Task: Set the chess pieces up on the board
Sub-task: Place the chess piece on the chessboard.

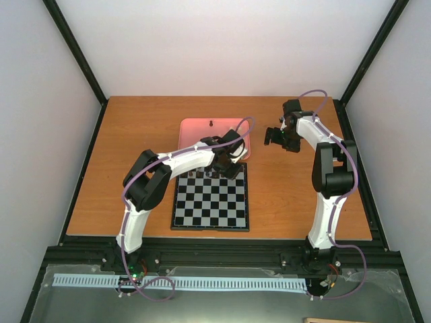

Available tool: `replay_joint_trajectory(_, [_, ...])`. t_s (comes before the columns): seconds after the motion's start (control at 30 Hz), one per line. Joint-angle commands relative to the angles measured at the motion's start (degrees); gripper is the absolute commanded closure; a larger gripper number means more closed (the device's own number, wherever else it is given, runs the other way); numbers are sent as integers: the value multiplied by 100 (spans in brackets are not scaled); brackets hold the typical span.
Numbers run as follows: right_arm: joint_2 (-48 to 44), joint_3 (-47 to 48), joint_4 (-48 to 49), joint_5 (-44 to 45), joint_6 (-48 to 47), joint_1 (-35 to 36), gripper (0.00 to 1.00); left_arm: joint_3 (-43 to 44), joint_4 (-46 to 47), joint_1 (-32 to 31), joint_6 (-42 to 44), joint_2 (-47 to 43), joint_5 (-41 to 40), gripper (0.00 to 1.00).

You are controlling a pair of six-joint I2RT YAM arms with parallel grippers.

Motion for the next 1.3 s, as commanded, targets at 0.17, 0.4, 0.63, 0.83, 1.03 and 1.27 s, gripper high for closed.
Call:
replay_joint_trajectory(0.17, [-124,-23,93,-22,25,-44,0,150,49,-47,-6,63,-233,87])
replay_joint_trajectory(0.4, [-132,-22,84,-23,32,-44,0,146,35,-47,18,61,-168,82])
replay_joint_trajectory(0.63, [-143,-22,85,-30,41,-43,0,78,6,-47,32,-77,-189,70])
replay_joint_trajectory(0.83, [-172,9,76,-38,59,-44,0,305,-272,-47,42,-353,-194,69])
replay_joint_trajectory(1.03, [-200,9,82,-46,106,-44,0,941,-714,-36,107,-785,-227,63])
replay_joint_trajectory(1.27, [-187,108,68,-65,168,-44,0,1975,-898,600,-403,-560,1,47])
